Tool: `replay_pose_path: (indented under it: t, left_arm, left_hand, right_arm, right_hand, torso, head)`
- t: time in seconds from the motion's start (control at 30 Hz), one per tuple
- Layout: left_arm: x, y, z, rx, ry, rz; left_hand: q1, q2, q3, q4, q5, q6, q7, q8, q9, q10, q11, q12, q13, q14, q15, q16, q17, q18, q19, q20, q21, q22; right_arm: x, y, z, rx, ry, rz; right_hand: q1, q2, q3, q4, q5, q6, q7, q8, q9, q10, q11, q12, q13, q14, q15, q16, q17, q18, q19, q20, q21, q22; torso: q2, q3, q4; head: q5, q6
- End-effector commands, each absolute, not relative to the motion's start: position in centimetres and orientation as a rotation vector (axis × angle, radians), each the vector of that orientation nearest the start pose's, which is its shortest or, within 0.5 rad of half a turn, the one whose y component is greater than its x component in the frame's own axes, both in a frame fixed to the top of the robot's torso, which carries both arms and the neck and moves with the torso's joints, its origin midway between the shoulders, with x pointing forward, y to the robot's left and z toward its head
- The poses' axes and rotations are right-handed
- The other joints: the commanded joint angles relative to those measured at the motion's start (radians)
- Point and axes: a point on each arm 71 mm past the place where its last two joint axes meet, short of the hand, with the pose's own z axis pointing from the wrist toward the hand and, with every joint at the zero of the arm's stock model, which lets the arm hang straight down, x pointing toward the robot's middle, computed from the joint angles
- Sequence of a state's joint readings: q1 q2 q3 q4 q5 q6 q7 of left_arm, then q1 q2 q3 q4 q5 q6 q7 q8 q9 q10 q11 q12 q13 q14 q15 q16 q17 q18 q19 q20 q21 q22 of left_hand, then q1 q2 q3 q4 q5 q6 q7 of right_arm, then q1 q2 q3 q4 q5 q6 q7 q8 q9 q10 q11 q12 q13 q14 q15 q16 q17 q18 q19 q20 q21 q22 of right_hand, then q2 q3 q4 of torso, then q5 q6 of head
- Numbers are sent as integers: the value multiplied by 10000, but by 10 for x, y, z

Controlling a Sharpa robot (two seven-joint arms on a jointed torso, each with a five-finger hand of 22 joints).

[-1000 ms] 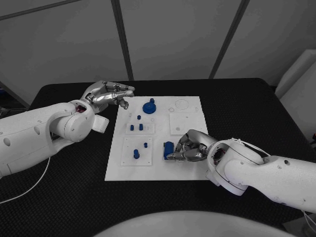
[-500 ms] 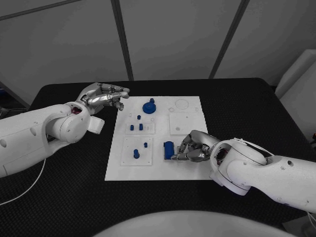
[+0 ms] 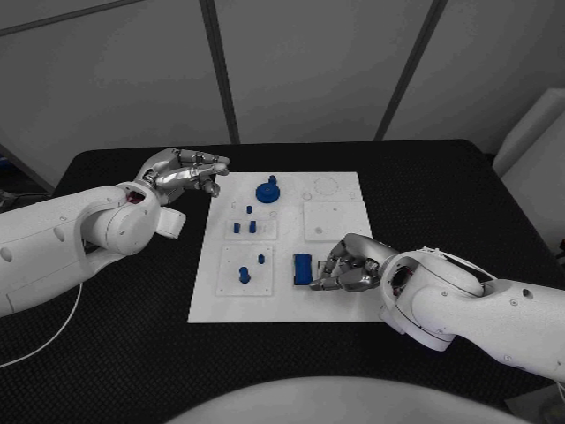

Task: Assemble the parts on the task board

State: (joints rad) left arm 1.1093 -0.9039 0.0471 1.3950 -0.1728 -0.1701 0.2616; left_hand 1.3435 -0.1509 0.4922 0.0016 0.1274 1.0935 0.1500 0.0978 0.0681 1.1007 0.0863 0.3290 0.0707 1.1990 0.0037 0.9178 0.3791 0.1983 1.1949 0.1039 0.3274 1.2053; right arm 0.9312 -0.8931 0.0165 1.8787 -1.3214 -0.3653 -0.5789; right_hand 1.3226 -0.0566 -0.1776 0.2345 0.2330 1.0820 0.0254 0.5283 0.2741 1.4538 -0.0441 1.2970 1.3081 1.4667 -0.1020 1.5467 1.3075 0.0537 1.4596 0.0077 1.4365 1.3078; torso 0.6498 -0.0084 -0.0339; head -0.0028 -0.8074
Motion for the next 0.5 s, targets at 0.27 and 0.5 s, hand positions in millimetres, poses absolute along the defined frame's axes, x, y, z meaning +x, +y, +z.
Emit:
replay_pose_path:
  t: [0.27, 0.5]
  left_arm:
    - [498, 270, -204, -10851, 15473, -14202]
    - [497, 266, -203, -10824, 15499, -14277]
  left_hand:
    - [-40, 28, 14, 28, 16, -47, 39, -31, -15, -67, 7, 61, -17, -2, 51, -39, -12, -168, 37, 48, -57, -16]
    - [-25, 19, 17, 11, 21, -52, 37, -32, -15, -76, 6, 67, -16, -12, 50, -49, -20, -167, 40, 48, -66, -24]
  right_arm:
    - [366, -175, -238, 2845, 19080, 7298]
    - [369, -213, -227, 2905, 18507, 6921]
  right_hand:
    - [434, 162, -52, -86, 532, -514, 242, -496, -211, -275, 191, -438, -302, 844, 140, -243, 1809, 76, -311, 127, -322, -131]
    - [983, 490, -2, -144, 929, -460, 399, -1287, -579, -396, 316, -756, -503, 824, 258, -304, 1730, 129, -429, 258, -479, -339]
  torso:
    - [-8, 10, -23]
    - [-14, -15, -36]
  head:
    - [-38, 15]
    - [-204, 64]
